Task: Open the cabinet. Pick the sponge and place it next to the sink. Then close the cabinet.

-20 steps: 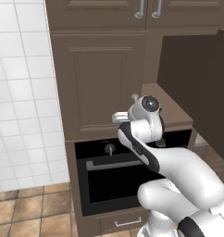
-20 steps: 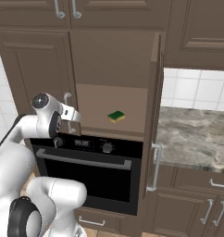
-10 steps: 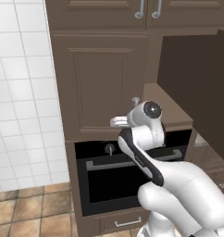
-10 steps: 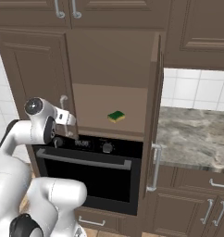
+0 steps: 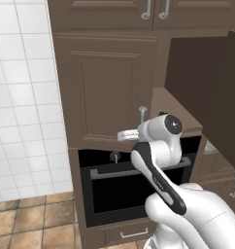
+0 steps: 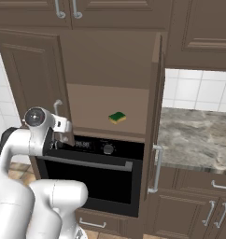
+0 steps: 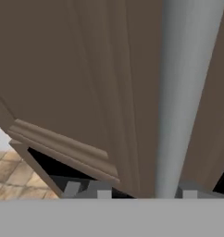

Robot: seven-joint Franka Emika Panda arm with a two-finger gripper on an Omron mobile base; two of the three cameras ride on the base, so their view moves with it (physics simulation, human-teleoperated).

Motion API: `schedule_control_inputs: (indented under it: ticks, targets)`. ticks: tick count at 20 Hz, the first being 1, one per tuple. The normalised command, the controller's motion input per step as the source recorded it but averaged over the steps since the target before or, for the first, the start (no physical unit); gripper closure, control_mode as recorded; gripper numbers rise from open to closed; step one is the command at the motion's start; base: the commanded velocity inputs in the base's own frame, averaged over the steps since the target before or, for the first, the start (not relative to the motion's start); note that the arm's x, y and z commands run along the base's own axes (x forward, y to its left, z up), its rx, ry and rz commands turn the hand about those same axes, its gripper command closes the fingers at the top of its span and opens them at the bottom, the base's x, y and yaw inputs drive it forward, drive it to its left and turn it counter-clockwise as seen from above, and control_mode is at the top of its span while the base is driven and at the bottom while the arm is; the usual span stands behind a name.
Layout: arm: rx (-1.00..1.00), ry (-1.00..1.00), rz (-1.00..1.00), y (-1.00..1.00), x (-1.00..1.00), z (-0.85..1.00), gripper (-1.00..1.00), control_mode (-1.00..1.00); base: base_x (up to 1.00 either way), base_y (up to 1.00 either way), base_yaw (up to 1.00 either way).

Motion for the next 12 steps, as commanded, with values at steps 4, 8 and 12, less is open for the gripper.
schedule_control_inputs:
  ticks: [4,8,12]
  targets:
    - [0.06,-0.04,0.14,0.33,-0.46,0.0,1.0,-1.0,0.0,0.0,0.0]
    - [0.04,-0.03,0.13,0.38,-0.47,0.0,1.0,-1.0,0.0,0.0,0.0]
    - [0.02,-0.01,0.12,0.44,-0.47,0.0,1.0,-1.0,0.0,0.0,0.0]
